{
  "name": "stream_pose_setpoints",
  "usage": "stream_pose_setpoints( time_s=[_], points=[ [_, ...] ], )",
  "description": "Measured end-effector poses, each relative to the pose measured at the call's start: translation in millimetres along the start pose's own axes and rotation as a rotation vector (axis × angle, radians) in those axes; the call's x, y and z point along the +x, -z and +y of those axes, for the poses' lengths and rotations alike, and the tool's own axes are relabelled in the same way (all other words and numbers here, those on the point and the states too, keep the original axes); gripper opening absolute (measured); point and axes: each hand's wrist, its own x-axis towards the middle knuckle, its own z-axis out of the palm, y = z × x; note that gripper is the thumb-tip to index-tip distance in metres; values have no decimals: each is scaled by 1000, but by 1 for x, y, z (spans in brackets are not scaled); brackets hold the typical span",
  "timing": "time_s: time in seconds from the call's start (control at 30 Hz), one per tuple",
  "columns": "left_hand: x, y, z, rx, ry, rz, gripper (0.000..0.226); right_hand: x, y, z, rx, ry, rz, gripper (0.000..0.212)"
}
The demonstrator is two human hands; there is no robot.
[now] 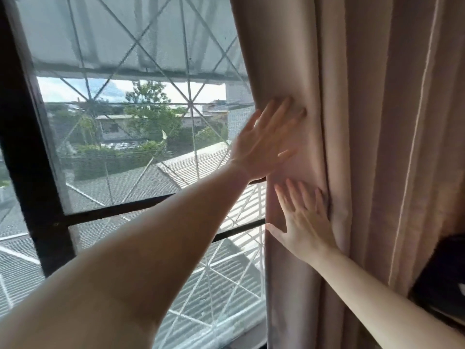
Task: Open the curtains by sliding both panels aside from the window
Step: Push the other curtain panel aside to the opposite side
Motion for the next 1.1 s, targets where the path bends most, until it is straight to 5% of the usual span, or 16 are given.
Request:
stream_pose_setpoints(
  time_s=[1.1],
  points=[
    [137,-122,123,18,50,13,85,41,-84,216,11,79,16,95]
  ],
)
